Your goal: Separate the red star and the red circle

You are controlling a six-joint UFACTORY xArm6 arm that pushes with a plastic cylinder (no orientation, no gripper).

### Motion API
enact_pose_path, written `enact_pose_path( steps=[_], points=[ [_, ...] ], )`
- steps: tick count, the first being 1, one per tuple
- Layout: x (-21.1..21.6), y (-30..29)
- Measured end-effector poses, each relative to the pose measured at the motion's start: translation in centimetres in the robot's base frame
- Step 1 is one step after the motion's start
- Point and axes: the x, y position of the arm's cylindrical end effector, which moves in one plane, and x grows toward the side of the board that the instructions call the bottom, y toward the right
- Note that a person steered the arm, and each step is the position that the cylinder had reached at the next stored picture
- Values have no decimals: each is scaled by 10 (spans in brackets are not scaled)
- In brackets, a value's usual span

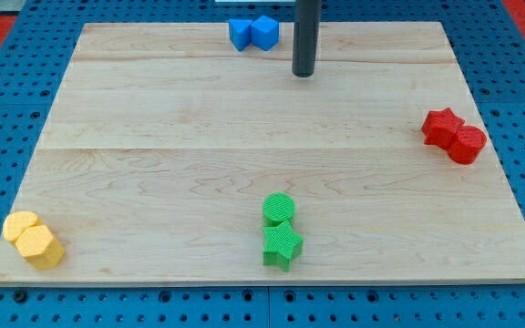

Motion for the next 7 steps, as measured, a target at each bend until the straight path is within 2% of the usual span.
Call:
enact_pose_path(
  steps=[1,3,5,7],
  points=[
    [7,43],
    [7,46],
    [24,144],
    [76,226]
  ],
)
